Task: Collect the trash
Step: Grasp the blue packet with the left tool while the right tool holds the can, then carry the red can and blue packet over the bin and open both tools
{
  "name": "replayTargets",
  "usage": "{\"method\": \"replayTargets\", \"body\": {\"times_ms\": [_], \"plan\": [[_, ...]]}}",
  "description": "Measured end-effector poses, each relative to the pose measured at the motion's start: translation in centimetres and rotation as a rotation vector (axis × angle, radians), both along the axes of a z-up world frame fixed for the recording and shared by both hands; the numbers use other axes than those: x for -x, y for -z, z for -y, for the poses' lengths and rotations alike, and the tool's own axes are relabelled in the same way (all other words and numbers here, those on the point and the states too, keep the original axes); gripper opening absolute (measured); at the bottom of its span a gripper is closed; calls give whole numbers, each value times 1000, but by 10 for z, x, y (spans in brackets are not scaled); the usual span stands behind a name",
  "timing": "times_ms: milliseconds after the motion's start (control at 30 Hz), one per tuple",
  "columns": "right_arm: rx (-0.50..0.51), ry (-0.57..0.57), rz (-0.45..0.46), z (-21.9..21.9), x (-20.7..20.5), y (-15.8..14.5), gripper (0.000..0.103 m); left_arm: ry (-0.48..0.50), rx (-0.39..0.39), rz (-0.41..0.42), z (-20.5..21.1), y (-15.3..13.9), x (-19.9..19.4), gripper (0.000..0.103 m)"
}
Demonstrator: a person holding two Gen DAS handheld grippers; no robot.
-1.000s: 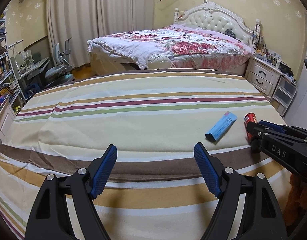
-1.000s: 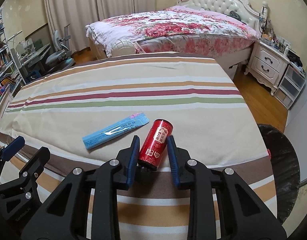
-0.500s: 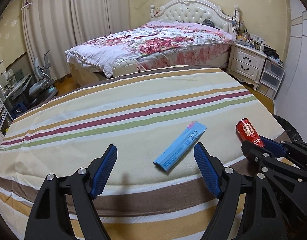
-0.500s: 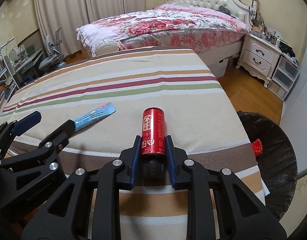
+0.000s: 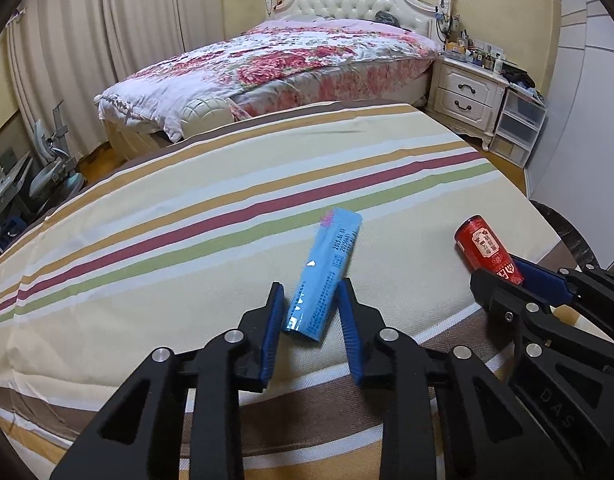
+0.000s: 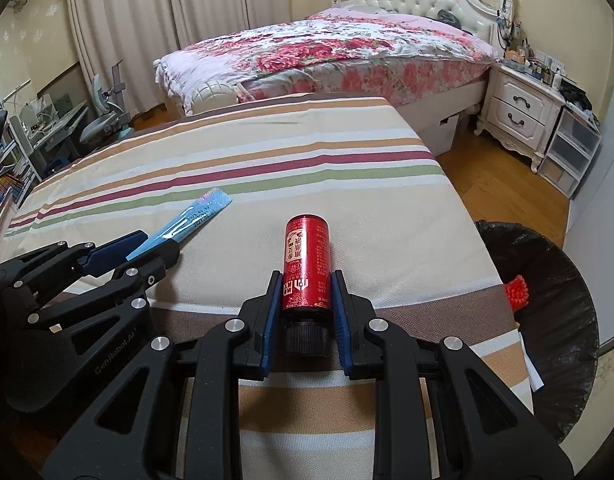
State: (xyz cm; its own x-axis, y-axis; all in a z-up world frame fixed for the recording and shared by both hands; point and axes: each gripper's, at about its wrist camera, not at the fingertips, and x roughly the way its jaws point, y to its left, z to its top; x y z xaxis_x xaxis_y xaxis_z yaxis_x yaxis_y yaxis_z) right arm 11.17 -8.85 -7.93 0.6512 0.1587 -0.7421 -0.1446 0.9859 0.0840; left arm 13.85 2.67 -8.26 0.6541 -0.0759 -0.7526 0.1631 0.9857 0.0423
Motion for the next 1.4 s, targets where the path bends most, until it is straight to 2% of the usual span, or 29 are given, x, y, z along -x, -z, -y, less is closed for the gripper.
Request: {"method": "replayTargets", "body": {"times_ms": [67, 167, 533, 600, 667, 700, 800, 833, 967, 1000, 1167, 1400], "plan": [[0, 0, 0, 0, 0, 0, 24, -7, 6, -1, -2, 0, -1, 19], [6, 0, -1, -1, 1, 1, 24, -14, 32, -6, -6, -1, -1, 17], [12, -1, 1, -1, 3, 2, 24, -36, 59, -13, -18, -2, 28, 17], [17, -1, 2, -1, 5, 2, 24, -43, 49, -11, -17, -2, 27, 24], [23, -2, 4, 0, 7, 2, 24, -72, 35, -13, -17, -2, 23, 63], [23, -2, 4, 0, 8, 2, 24, -84, 39, -10, -18, -2, 21, 68], [21, -2, 4, 1, 9, 2, 24, -93, 56, -21, -21, -1, 14, 68], [24, -2, 4, 1, 10, 2, 24, -91, 61, -31, -21, 0, 12, 64], [21, -1, 4, 2, 10, 2, 24, -73, 39, -4, -18, 0, 15, 28], [21, -1, 5, 2, 10, 2, 23, -64, 40, -3, -18, 0, 15, 23], [9, 2, 3, 4, 13, 1, 23, -66, 57, -4, -20, -2, 16, 17], [10, 4, 13, 9, 24, -3, 23, -60, 77, 11, -17, -5, 30, 16]]}}
